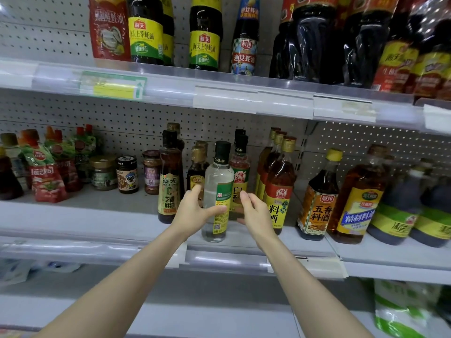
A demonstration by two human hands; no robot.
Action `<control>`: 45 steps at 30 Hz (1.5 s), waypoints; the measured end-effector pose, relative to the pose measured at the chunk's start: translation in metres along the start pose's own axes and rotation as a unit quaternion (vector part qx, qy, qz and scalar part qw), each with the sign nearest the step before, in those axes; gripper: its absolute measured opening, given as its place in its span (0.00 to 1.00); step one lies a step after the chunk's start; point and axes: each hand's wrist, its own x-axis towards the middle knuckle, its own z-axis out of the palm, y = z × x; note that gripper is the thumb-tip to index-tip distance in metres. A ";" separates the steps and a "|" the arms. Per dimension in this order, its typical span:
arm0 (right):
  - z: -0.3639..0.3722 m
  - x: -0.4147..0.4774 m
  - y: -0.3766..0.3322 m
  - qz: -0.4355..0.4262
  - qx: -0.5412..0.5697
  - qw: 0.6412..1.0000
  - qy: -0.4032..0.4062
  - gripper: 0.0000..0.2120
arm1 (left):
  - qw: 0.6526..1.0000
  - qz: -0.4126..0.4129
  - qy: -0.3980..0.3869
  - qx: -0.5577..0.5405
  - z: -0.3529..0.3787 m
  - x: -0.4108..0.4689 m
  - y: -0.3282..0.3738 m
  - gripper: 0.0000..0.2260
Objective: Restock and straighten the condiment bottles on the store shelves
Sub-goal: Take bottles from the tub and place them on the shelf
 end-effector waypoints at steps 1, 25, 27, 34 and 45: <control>-0.001 -0.001 -0.001 0.003 0.007 1.000 -0.013 0.10 | 1.000 -0.006 -0.006 -0.003 0.002 0.001 0.000 0.27; -0.021 -0.016 -0.011 0.068 0.061 0.995 -0.039 0.14 | 0.994 -0.047 -0.060 -0.080 0.027 -0.005 0.018 0.18; -0.020 -0.016 -0.014 0.075 0.081 0.994 -0.026 0.10 | 0.992 -0.051 -0.077 -0.092 0.027 -0.005 0.018 0.19; -0.026 -0.030 -0.017 0.081 0.100 0.991 -0.033 0.15 | 0.986 -0.064 -0.113 -0.102 0.032 -0.009 0.018 0.14; -0.025 -0.045 -0.015 0.098 0.117 0.986 -0.068 0.25 | 0.976 -0.068 -0.100 -0.181 0.031 -0.027 0.014 0.21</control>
